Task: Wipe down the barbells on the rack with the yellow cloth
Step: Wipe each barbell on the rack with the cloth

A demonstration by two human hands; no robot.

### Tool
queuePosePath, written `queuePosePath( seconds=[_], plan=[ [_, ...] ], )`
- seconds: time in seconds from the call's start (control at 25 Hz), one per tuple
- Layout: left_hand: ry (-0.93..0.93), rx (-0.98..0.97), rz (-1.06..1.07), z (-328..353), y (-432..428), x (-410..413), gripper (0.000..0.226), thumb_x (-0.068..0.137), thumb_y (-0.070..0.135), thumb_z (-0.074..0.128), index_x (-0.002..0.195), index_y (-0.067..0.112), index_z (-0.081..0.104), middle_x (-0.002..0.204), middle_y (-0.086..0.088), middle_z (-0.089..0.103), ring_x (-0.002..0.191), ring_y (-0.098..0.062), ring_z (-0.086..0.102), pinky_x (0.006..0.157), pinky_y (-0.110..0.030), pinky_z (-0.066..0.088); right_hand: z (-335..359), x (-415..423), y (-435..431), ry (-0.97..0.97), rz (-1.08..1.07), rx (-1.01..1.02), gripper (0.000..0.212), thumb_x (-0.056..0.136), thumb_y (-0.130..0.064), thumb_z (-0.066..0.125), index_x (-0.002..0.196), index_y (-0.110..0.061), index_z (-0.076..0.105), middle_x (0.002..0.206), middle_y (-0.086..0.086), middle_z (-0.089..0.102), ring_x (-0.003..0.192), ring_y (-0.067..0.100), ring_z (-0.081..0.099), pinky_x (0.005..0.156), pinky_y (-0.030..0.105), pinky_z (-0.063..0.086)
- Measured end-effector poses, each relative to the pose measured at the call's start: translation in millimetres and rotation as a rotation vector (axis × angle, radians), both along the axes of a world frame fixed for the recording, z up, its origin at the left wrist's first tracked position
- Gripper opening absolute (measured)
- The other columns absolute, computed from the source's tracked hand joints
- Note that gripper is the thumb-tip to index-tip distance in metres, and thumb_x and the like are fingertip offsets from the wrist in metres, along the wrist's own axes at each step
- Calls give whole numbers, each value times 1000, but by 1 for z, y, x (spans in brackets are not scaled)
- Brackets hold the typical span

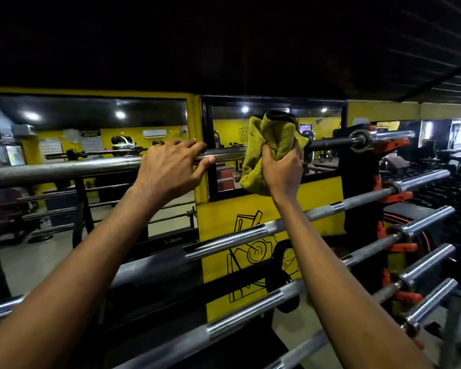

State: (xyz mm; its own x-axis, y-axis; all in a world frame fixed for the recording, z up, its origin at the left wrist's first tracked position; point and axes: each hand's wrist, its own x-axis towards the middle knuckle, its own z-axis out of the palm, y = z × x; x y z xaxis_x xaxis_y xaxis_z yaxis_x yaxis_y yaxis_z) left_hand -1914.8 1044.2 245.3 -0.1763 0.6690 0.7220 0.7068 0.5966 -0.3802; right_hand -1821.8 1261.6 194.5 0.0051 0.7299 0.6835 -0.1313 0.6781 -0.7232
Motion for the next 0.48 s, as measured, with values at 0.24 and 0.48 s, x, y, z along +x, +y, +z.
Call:
queuePosePath(
  seconds=[0.24, 0.48],
  plan=[
    [-18, 28, 15, -2, -2, 8, 66, 96, 64, 16, 146, 27, 38, 147, -3, 47, 129, -25, 48, 88, -39, 47, 13, -17, -16, 338, 279, -406, 83, 92, -44, 65, 156, -12, 23, 152, 14, 41, 135, 29, 48, 102, 37, 46],
    [-58, 29, 21, -3, -1, 6, 64, 96, 64, 19, 144, 28, 41, 147, -2, 47, 131, -26, 46, 99, -44, 41, 15, -6, -21, 792, 808, -662, 30, 101, -36, 54, 115, -11, 62, 82, 1, 67, 61, 16, 70, 48, 27, 55]
  ],
)
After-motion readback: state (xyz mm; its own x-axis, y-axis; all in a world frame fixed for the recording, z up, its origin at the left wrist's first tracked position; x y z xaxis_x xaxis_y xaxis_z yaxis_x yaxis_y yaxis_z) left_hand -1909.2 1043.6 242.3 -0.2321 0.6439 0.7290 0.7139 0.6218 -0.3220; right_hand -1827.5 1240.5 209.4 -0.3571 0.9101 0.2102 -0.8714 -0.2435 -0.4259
